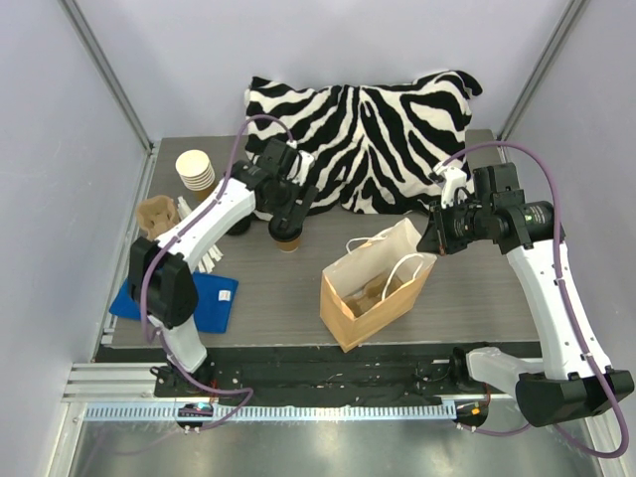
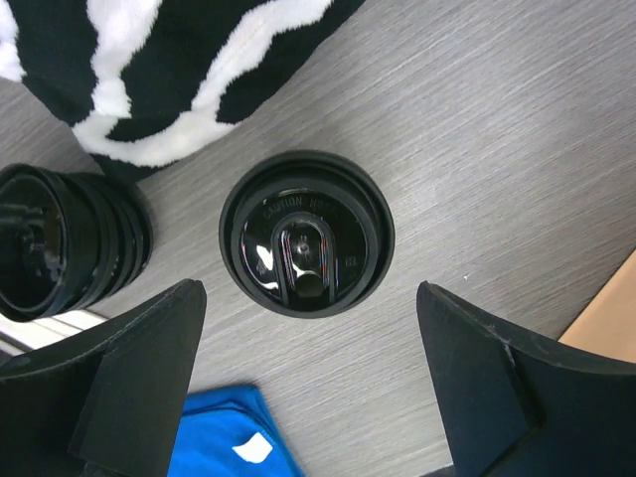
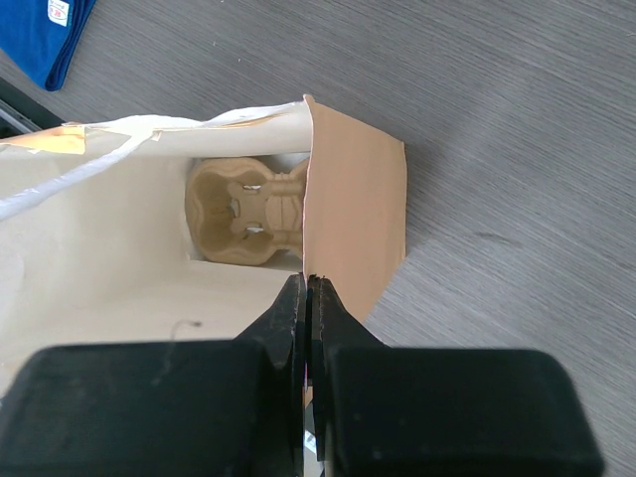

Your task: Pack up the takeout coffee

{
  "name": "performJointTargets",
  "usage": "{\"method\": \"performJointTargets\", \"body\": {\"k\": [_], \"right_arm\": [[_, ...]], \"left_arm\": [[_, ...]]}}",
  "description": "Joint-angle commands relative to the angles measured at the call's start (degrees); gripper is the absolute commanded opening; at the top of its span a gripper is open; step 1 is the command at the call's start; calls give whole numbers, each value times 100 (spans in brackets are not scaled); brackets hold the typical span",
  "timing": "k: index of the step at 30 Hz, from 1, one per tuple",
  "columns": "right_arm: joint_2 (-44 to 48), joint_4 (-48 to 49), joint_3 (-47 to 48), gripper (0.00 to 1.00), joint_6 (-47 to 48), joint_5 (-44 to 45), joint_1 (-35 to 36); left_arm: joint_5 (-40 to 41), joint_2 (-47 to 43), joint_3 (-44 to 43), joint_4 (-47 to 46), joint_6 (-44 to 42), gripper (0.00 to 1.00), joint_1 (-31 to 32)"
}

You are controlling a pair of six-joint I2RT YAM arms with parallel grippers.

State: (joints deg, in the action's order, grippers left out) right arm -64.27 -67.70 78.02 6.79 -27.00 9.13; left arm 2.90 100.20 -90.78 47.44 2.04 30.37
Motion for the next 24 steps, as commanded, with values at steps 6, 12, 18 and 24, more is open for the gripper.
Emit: {"method": "performJointTargets", "body": {"k": [6,12,18,24], "right_arm": [[-59,170,-41,1,77,-86,-25],[-85,178,-24,1,86,-94,-16],[-77,170,-32,1,104,-77,-25],[-95,161,-15,1,104,-86,-25]], "left_arm": [[-61,746,-1301,1346,-178,94,-5],[9,878,-1381,1593,-345,96,-5],[-113,1071,-1477,1654,-424,93,-40],[-228,1238,-1565,1637,-371,91,-119]]}}
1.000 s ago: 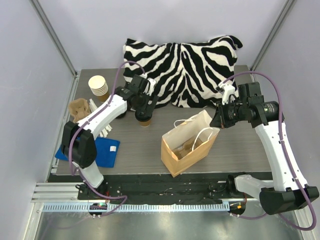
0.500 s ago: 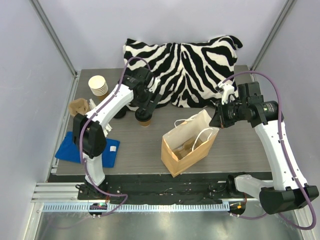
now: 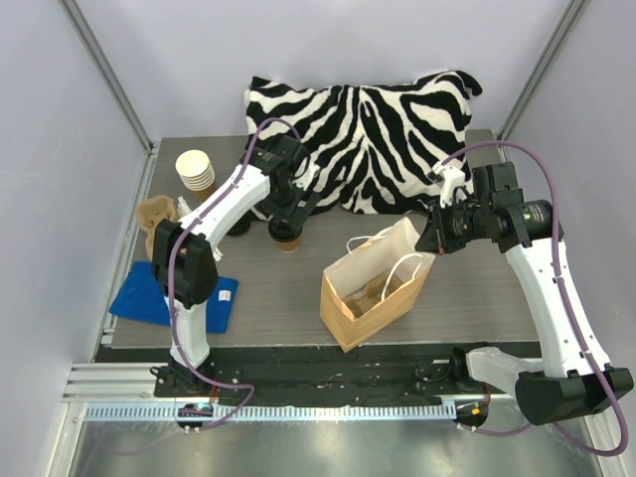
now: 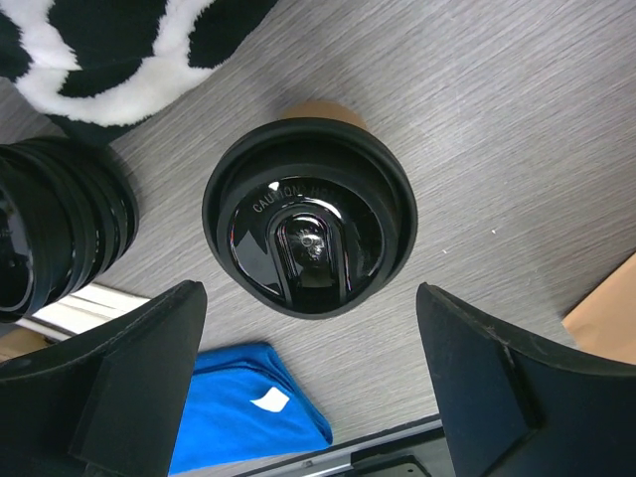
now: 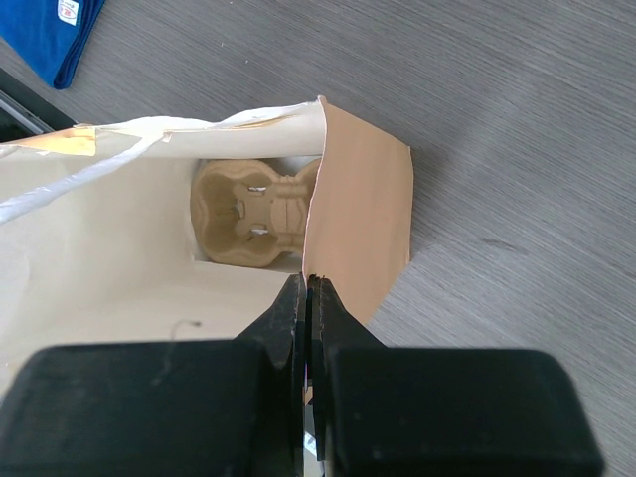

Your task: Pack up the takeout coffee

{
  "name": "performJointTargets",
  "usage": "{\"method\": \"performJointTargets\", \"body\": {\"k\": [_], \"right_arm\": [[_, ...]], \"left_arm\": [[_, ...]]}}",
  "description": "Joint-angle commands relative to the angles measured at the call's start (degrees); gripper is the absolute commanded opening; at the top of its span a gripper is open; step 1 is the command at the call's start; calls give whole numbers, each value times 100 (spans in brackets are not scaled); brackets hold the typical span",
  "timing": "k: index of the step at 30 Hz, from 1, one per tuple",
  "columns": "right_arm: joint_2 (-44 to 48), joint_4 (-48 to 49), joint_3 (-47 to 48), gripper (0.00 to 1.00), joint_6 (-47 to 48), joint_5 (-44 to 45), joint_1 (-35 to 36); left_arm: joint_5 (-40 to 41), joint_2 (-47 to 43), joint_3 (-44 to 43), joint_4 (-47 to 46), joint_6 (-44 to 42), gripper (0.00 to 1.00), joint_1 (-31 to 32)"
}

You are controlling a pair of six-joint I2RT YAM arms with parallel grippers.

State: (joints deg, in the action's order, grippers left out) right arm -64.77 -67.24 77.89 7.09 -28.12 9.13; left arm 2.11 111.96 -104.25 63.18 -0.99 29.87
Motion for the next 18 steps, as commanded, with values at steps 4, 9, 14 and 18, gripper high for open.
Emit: {"method": "performJointTargets", "body": {"k": [4,9,14,18], "right_arm": [[-71,115,25,1,90,43,-25],[-106,106,77,1,99,70,-16],[-123,106,113,1,99,87,-16],[-141,80,130,1,117,96,-25]], "left_arm": [[-193,168,-315,46,-76,91,-121],[-193,282,-368,19,-120,90,-174],[-193,379,-412,10,-173,88,-209],[-404,423,-430,-7,-199,87,-209]]}}
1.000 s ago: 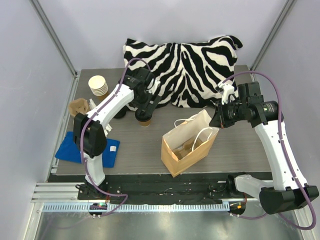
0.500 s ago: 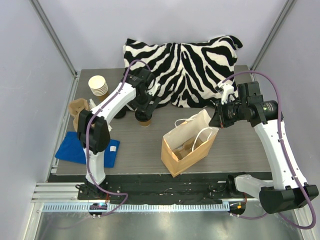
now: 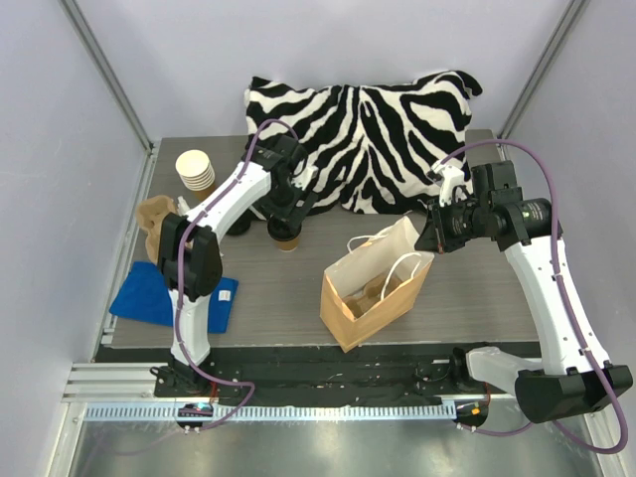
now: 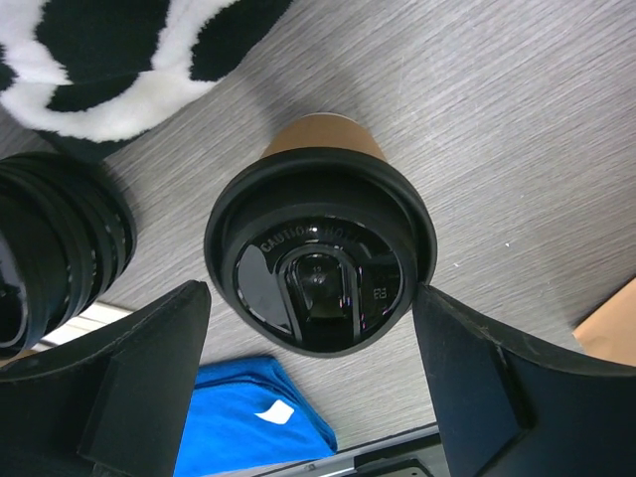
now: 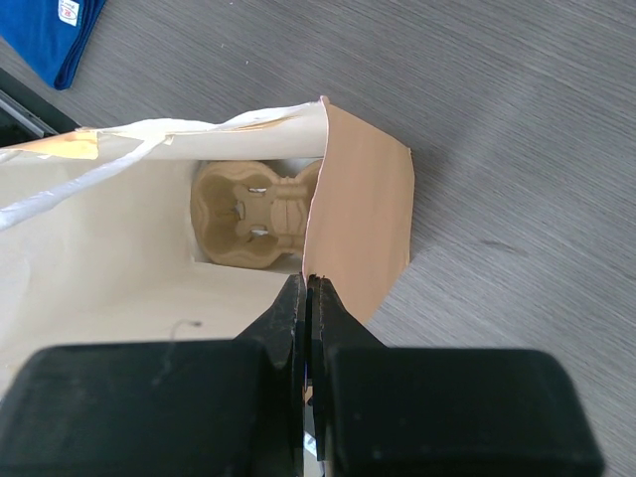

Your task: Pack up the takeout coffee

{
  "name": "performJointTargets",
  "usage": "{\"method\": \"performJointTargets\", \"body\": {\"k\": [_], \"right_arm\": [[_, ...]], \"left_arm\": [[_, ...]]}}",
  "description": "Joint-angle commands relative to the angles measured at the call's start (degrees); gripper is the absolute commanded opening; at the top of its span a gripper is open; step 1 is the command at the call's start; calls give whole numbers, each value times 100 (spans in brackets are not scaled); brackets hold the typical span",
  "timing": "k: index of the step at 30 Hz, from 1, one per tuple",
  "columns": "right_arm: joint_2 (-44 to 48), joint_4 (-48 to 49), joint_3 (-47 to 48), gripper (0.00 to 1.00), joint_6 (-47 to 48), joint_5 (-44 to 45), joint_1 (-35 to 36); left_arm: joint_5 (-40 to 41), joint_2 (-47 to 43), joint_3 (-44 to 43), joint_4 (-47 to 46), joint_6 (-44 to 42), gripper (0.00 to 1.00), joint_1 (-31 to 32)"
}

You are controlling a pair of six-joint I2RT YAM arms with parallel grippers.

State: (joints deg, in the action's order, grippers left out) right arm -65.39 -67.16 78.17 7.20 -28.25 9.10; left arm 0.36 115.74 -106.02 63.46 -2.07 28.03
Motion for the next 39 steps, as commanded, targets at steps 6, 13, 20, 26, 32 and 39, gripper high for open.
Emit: {"method": "performJointTargets", "body": {"k": [6,13,20,26,32,39], "right_arm": [[-123,80,111,1,124,127,-14],[-203,80,181,1,141,127,-14],[-273,71,216,1,132,118,-23],[-291,80,207,1,141,101,-23],[-308,80,199,1,141,109,-14],[-326,45,225,1,150,92,-14]], "left_arm": [[-300,80,-218,-36,-84,82,-26],[-247,194,-130,-132,-75,80,-35],[-89,194,-33,-194,-49,77,-26],[-115,265,151,-281,-22,75,-26],[-89,308,590,-563,-22,73,-26],[78,414,828,-800,-22,76,-26]]}}
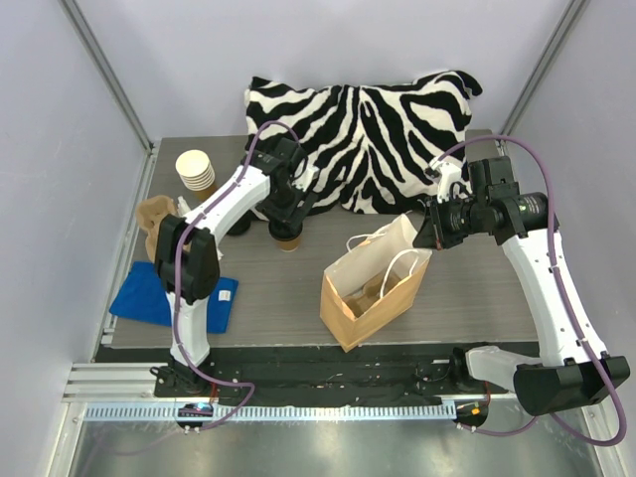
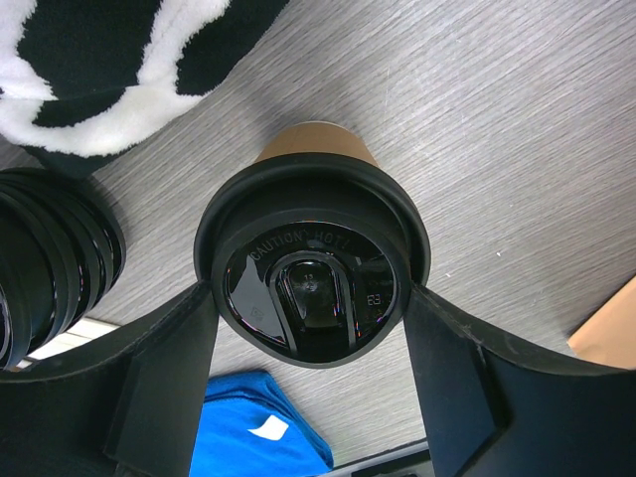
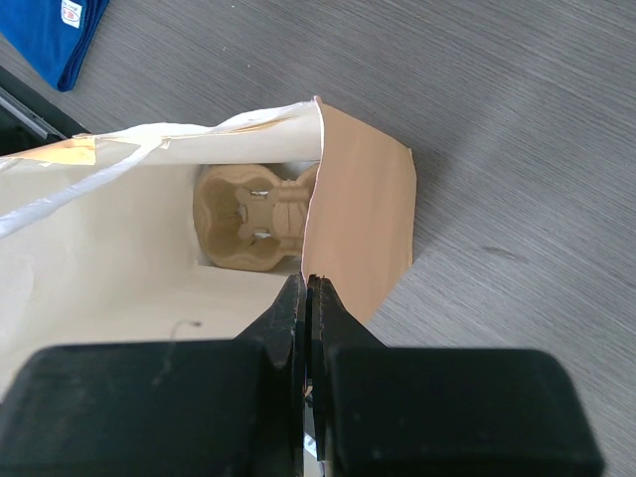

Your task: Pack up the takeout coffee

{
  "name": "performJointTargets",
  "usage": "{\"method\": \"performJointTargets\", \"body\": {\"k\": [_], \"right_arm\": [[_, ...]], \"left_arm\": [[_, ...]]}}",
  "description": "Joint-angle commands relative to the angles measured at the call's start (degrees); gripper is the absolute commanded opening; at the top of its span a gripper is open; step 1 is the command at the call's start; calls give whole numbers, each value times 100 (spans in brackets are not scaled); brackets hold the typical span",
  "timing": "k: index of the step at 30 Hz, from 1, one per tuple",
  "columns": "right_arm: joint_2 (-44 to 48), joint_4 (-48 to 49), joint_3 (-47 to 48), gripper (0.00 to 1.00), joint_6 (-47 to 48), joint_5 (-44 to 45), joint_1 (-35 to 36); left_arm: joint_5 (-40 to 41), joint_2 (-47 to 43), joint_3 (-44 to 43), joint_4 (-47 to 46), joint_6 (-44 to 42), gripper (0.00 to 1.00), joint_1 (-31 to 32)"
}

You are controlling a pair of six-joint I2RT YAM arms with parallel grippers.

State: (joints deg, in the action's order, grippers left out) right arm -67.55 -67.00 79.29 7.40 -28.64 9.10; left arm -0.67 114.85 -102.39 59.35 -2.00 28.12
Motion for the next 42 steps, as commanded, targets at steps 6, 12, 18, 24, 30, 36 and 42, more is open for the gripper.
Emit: {"method": "performJointTargets", "body": {"k": [6,12,18,24,30,36,42], "right_arm": [[-118,12,113,1,139,122,-14],[-153,-6,122,1,165,105,-23],[-180,-15,184,2,209,8,-14],[-188,29,324,15,280,-159,-14],[-188,56,351,34,394,-229,-23],[-224,64,464,48,421,-221,-14],[-303,82,711,65,289,-177,-23]], "left_arm": [[216,591,659,-521,-46,79,-43],[146,635,773,-583,-55,68,-35],[84,346,606,-355,-2,39,-26],[-144,-321,360,-21,-55,31,53],[-372,-867,9,357,-160,25,53],[-898,-1210,-957,910,-520,22,53],[-1392,-1202,-2538,1649,-679,22,158]]}}
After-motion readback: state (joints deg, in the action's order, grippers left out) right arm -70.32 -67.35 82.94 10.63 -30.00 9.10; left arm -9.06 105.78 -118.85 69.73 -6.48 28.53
